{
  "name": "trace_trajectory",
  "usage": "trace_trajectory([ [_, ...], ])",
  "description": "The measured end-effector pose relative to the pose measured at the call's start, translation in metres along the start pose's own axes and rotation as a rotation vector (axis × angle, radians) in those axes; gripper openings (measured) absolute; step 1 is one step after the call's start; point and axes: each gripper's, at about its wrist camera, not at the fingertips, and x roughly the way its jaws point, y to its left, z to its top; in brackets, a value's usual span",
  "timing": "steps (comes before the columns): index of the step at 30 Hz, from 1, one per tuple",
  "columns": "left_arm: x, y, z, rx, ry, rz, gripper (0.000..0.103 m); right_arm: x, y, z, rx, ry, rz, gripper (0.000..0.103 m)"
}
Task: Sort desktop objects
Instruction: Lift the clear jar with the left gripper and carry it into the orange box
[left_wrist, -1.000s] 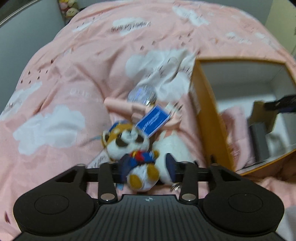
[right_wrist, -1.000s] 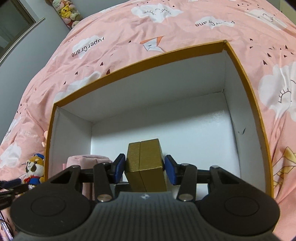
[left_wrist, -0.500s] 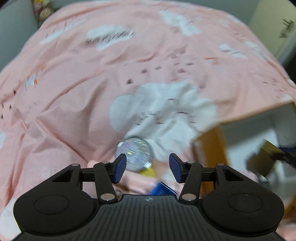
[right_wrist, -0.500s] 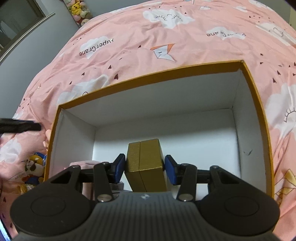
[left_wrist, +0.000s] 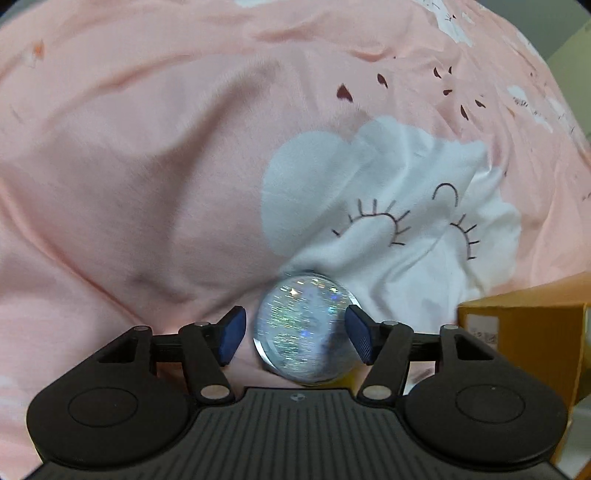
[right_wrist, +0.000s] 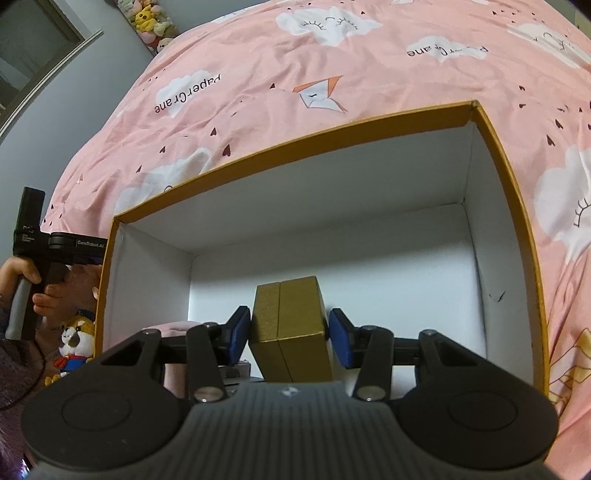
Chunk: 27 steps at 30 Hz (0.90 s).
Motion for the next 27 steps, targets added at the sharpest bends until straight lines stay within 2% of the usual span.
trace_trajectory([
  [3, 0.002, -0.002, -0.004, -0.018, -0.026, 0.018, 0.061, 0.001, -0.002, 0.001, 0.016, -0.003, 0.002, 0.049],
  [5, -0.003, -0.003, -0.006, -0.028, -0.043, 0.032, 0.048, 0.000, -0.002, 0.001, 0.022, -0.007, -0.004, 0.049],
  [8, -0.018, -0.006, -0.012, -0.022, -0.069, 0.036, 0.034, -0.001, -0.002, 0.001, 0.016, -0.011, -0.020, 0.049],
  [13, -0.037, -0.016, -0.024, -0.009, -0.110, -0.005, 0.032, -0.002, -0.007, 0.000, 0.039, 0.004, -0.016, 0.049],
  [16, -0.036, -0.021, -0.033, -0.006, -0.104, -0.052, 0.029, -0.003, -0.005, -0.004, 0.028, 0.026, -0.023, 0.049],
  [19, -0.032, -0.028, -0.032, 0.009, -0.119, -0.009, 0.020, -0.003, -0.001, -0.009, -0.004, 0.049, -0.041, 0.049],
  [22, -0.031, -0.031, -0.027, -0.028, -0.144, -0.018, 0.016, -0.003, 0.001, -0.013, -0.025, 0.056, -0.068, 0.048],
  [27, -0.056, -0.038, -0.033, -0.047, -0.208, -0.022, 0.015, 0.003, -0.002, -0.018, -0.029, 0.087, -0.059, 0.047],
])
